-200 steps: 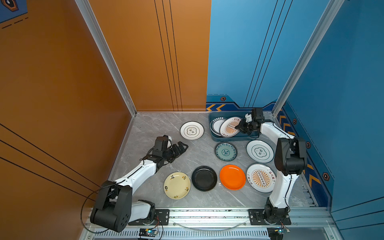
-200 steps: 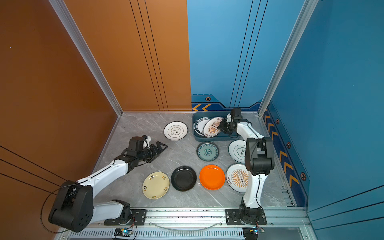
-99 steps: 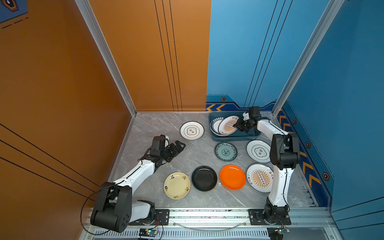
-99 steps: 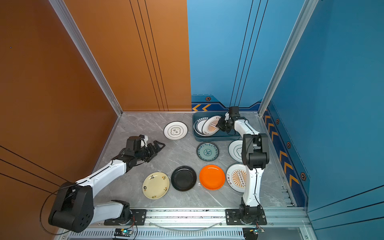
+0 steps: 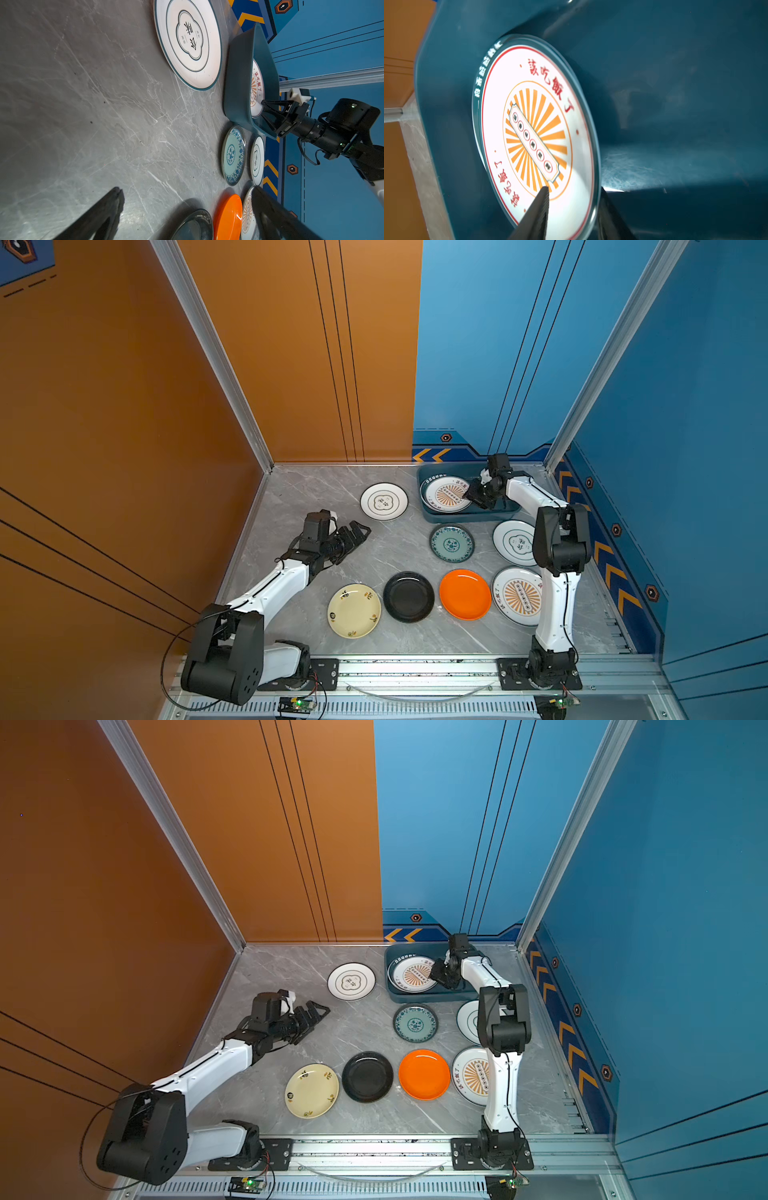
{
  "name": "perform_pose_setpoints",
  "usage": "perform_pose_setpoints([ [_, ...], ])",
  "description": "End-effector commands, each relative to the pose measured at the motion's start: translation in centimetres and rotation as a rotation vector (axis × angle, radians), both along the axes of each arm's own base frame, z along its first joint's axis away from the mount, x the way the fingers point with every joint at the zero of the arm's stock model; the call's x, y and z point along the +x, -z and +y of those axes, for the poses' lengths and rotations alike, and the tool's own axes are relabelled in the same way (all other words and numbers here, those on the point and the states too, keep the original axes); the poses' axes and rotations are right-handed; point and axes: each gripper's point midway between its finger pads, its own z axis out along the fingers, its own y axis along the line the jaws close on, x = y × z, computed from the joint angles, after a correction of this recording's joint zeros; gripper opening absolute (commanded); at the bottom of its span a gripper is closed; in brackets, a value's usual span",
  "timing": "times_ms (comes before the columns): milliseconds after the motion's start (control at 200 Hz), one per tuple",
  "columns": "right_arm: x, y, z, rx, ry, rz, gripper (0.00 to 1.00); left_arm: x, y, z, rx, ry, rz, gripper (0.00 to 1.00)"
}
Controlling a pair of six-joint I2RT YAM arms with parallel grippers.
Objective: Place the plates into the plastic bin on the countertop
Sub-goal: 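Lower the sunburst plate into the bin and open the right gripper, then grasp the cloud-motif white plate's edge with the left gripper while the right gripper returns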
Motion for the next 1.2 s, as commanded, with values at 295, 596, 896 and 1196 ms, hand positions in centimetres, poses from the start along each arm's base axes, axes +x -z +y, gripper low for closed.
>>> perform_pose_setpoints([
  [295,0.5,-1.4,0.0,-0.145,-0.033,-0.030,0.43,1.1,1.0,0.4,0.010,-0.018,0.021,0.98],
  [596,-3.6,-9.0,-1.2,-0.197,-0.004,-0.206,0.44,5.1,3.5,0.6,0.032,-0.095,0.061,0.97],
  [896,-10.7,-9.7,-2.0,-0.144,-0.005,-0.255,0.44,8.5,6.6,0.9,0.053,-0.155,0.109,0.91],
  [1196,-14.0,-9.1,-2.2,-0.100,-0.001,-0.262,0.44,10.7,9.9,0.9,0.071,-0.199,0.169,0.80],
])
